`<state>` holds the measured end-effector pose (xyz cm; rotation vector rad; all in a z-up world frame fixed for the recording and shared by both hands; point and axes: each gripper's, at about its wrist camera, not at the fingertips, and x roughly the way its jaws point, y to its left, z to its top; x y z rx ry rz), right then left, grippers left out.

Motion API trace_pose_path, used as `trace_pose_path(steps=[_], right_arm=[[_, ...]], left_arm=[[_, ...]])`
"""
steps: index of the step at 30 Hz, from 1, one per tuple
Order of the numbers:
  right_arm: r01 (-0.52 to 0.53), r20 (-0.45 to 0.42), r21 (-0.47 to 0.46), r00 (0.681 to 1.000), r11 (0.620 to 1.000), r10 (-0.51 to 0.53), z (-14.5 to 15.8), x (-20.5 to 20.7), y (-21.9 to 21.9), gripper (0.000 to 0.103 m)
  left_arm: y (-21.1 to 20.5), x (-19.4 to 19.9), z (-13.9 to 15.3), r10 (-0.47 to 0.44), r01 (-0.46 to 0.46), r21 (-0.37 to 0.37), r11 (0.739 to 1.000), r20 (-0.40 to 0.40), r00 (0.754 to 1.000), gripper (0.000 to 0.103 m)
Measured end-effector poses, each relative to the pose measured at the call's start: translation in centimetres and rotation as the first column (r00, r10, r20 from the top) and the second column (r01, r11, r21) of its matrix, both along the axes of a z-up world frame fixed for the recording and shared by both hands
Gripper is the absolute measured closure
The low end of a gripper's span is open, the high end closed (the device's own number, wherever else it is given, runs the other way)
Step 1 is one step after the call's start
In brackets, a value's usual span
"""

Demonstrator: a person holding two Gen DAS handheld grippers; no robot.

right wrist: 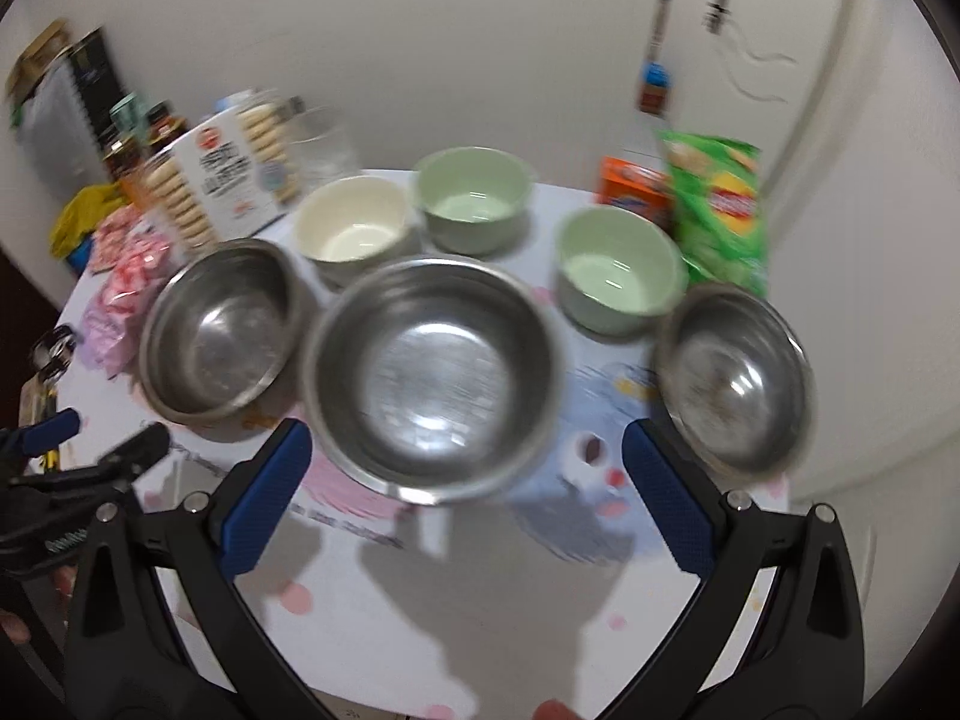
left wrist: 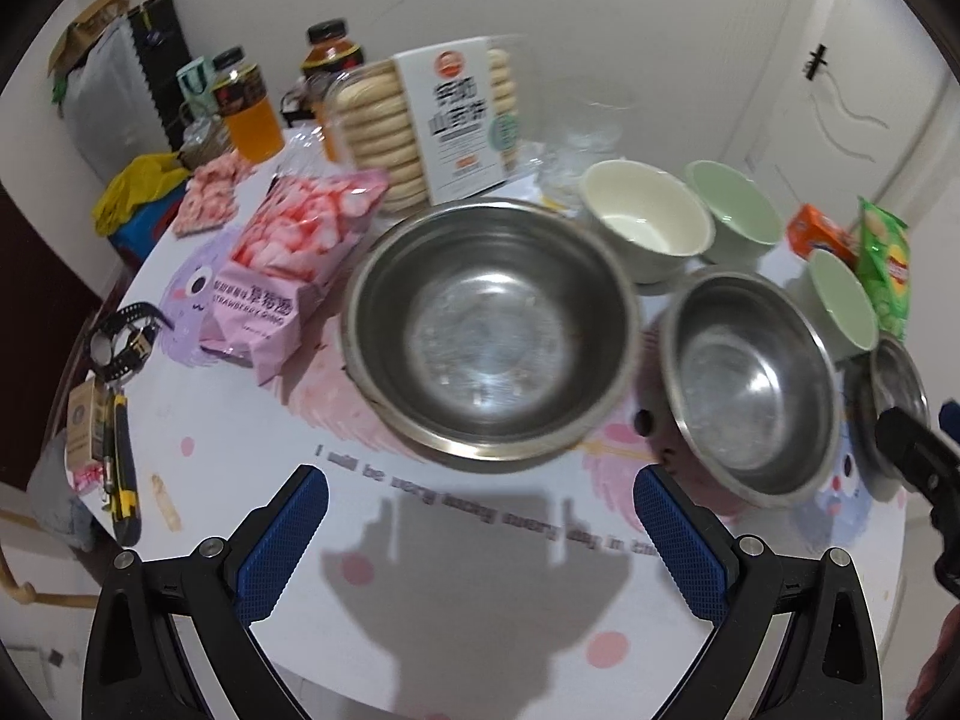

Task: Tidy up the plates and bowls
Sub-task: 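Move both tools toward the rim of the front large steel bowl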

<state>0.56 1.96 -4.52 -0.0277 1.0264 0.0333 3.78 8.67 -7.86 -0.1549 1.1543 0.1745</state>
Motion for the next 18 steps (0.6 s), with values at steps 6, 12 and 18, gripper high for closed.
trace_pose_path(steps=[6,12,18], right_arm=[[-0.143,-0.021,0.027,0.989,0.989,0.143,-0.9,4.3,5.0,0.000],[-0.205,-0.063,0.049,0.976,0.978,0.208,-2.6,7.9,7.9,0.000],[-0.276,-0.095,0.100,0.954,0.956,0.285,-4.1,10.4,9.8,0.000]], left_arm=[[2.8,1.7,-1.8,0.022,-0.023,-0.038,0.999,-0.030,0.999,0.000],[5.1,3.4,-3.1,0.043,-0.046,-0.058,0.997,-0.051,0.998,0.000],[6.5,5.1,-4.4,0.048,-0.057,-0.115,0.992,-0.073,0.996,0.000]])
